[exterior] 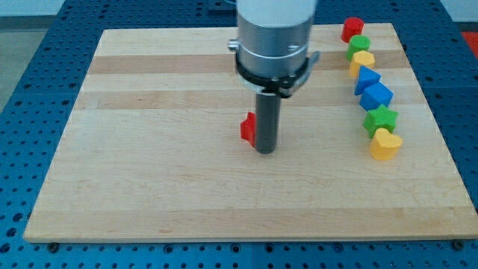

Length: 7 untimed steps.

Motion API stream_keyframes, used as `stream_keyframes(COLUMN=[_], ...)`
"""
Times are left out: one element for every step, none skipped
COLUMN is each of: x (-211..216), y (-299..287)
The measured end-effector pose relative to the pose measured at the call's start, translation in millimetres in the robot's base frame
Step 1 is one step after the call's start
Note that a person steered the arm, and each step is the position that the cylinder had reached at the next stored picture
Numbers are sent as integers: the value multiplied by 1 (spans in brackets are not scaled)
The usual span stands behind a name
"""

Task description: Slide the yellow heart to the left side of the green star

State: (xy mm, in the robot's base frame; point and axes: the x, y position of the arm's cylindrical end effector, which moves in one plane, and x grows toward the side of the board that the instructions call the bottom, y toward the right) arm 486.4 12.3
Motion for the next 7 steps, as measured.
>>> stream_keyframes(x=[-19, -39, -41, -2, 35, 43, 44], y=[-15, -16, -16, -2, 50, 124, 195])
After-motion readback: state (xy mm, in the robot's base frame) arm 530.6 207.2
